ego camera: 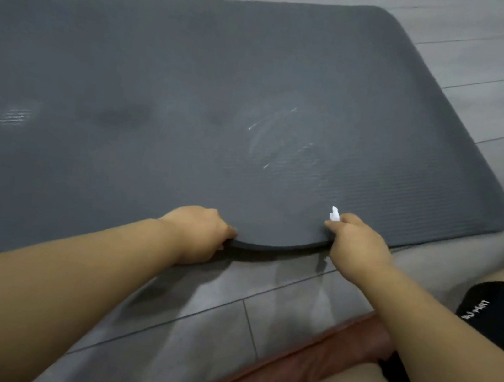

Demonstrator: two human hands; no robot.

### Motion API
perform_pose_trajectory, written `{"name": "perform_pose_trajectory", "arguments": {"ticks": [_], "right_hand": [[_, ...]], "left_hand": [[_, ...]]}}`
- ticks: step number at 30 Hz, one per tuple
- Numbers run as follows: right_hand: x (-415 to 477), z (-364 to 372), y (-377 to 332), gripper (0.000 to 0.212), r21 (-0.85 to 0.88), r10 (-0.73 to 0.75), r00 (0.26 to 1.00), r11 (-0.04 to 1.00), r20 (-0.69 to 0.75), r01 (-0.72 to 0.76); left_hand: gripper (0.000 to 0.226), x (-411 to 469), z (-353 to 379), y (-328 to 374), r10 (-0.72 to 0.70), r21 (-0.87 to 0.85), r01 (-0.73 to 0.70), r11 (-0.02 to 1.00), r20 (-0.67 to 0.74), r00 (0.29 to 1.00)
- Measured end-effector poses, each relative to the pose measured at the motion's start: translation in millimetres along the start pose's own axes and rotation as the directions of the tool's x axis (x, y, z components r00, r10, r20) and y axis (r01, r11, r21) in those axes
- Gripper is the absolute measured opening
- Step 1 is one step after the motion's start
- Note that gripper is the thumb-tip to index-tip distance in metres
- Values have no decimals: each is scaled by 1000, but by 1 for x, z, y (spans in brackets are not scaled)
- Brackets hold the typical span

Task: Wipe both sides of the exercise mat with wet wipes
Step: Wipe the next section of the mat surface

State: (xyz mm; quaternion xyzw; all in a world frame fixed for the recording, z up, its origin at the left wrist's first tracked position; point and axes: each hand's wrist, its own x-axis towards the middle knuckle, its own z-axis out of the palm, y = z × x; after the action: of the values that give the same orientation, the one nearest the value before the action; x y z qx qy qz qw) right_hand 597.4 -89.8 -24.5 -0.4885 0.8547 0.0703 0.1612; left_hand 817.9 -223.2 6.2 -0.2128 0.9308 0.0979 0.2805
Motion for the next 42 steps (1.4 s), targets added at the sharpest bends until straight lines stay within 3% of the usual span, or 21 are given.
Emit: {"name": "perform_pose_trajectory", "arguments": {"ticks": [4,8,11,13,15,18,21,22,23,24,26,27,29,30,32,33,35,37,39,41,42], "right_hand": [[-1,21,-5,46,73,-57,997,996,59,53],[16,26,-11,50,206,49,998,977,30,-54],[27,33,-17,30,275,202,978,944,-50,-181],[29,42,-27,25,299,286,956,919,-57,-257],[23,56,-49,22,312,289,953,917,-93,-247],[2,81,-103,20,290,-38,984,953,-174,89],[-16,86,-123,27,255,-515,843,804,-154,537],[-9,83,-112,33,171,-580,799,781,-160,601],[3,79,-99,35,142,-548,821,811,-157,568],[17,71,-84,35,154,-413,897,887,-160,436],[45,62,-46,35,191,32,984,982,-172,2],[53,56,-35,32,266,219,960,949,-174,-168],[56,50,-45,26,290,354,922,909,-157,-300],[52,52,-65,25,280,286,943,932,-172,-231],[38,64,-108,22,307,-30,968,945,-251,109],[29,72,-126,21,298,-236,937,903,-257,309],[19,78,-141,27,218,-565,798,768,-211,602],[36,70,-125,36,69,-664,718,722,-206,688],[66,54,-98,35,54,-487,833,854,-262,517],[102,45,-66,31,86,-133,949,983,-286,164],[115,41,-57,29,132,22,956,991,-293,17]], "left_hand": [[34,6,29,-9,-24,-179,42,983,104,994],[35,11,40,-41,-44,-299,47,953,14,999],[62,12,41,-66,-166,-203,148,968,-76,983],[80,10,48,-77,-310,-163,304,939,-9,951],[87,12,59,-78,-354,-175,358,917,53,934],[85,17,71,-77,-350,-174,351,920,37,936],[77,17,70,-85,-340,-186,334,924,-4,940],[71,16,69,-89,-332,-189,323,927,-22,943],[63,16,67,-93,-323,-193,310,931,-41,945],[57,16,66,-96,-315,-199,297,934,-64,947],[51,18,62,-103,-314,-221,283,933,-121,942],[50,19,61,-107,-330,-239,292,926,-141,933],[52,23,60,-111,-385,-270,334,903,-166,908],[54,25,60,-114,-414,-278,360,891,-166,895],[57,31,58,-117,-444,-276,399,874,-123,887],[57,34,57,-119,-445,-265,408,874,-95,891],[57,39,56,-123,-439,-240,414,878,-60,896],[56,42,54,-126,-444,-218,427,877,-31,895],[54,44,54,-129,-439,-202,428,881,-14,898],[50,46,55,-134,-431,-214,415,884,-31,902],[47,48,54,-137,-430,-235,408,882,-50,901]]}}
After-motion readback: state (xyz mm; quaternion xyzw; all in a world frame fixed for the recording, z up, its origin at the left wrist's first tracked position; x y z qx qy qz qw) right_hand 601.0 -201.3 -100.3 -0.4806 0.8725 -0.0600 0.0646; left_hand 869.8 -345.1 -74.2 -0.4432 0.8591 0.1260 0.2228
